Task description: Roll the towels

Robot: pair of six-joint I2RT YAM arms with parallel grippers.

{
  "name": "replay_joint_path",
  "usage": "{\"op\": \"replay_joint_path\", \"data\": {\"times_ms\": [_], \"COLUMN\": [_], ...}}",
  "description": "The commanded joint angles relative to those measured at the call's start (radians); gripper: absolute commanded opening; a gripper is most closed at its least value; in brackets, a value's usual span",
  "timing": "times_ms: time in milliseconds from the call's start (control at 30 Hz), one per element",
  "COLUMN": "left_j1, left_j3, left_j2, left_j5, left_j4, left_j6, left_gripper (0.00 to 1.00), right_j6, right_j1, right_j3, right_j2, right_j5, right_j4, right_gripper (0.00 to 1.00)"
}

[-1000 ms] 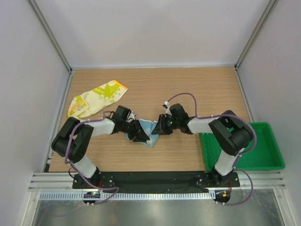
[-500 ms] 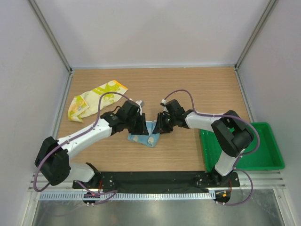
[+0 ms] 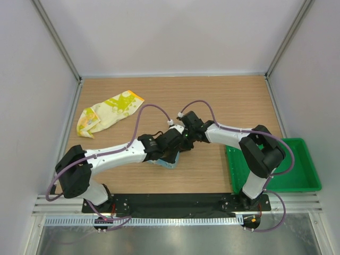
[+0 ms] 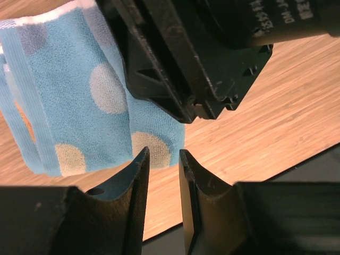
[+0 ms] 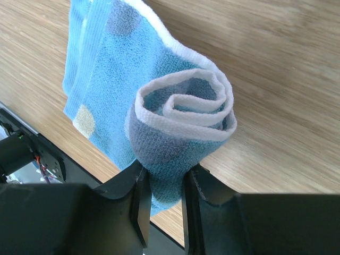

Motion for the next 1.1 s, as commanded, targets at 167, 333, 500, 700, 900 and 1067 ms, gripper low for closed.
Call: {"op": "replay_joint_path", "data": {"times_ms": [167,333,500,700,900,1067], "left_j1": [-0.035,-0.042,-0.055,-0.078,-0.093,-0.107], "left_j3": [0.005,-0.072,-0.099,-0.121,-0.141,-0.144], "left_j2": [0.074,0.082,0.099,0.125,0.146,0.174], "left_j5": [-0.072,-0.032,0.005,0.029,0.034,0.026], "left_j4": [0.040,0.104,0.147,0.170,0.176,0.176], "left_j6": [0.025,0.026,0.025,0.015,-0.009,-0.017], "left_gripper": [0.29,0.29,0.28,0.32,0.40,0.40], "right_j6": [-0.011,-0.008,-0.005,0.017,0.029,0.032], "right_j1": [0.007,0.009,0.010,0.012,0.012,0.012], "right_j3": [0.037,0.050,0.065,0.073,0.071,0.080], "right_j2": [-0.006,0.005,0.022,0.045,0.060,0.068], "right_j5": [0.018,0.011,0.018,0.021,0.024,0.029], "right_j4": [-0.039,-0.045,-0.057,-0.068,-0.073,-0.083], "right_gripper": [0.20,0.20,0.21,0.21,0.21,0.21]}}
